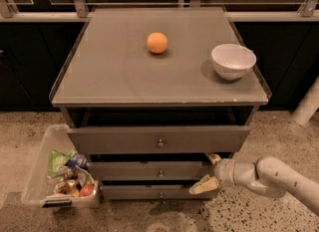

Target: Open middle drawer

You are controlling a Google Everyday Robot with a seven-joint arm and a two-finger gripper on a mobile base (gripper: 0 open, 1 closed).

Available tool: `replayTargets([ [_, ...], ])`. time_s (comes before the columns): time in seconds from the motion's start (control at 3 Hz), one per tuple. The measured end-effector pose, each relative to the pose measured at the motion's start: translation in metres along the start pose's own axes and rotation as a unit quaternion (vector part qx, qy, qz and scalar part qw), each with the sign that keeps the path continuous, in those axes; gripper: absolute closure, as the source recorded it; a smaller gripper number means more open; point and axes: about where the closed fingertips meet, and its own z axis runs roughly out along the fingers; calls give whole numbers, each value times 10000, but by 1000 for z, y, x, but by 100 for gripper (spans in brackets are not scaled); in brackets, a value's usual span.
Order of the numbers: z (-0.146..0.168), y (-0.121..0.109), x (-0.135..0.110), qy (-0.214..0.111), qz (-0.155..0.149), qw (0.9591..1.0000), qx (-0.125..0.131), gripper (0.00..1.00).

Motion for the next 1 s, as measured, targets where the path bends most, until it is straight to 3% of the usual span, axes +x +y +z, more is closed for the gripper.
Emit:
replayTargets([
  [1.0,5,-26,13,262,-107,9995,138,0],
])
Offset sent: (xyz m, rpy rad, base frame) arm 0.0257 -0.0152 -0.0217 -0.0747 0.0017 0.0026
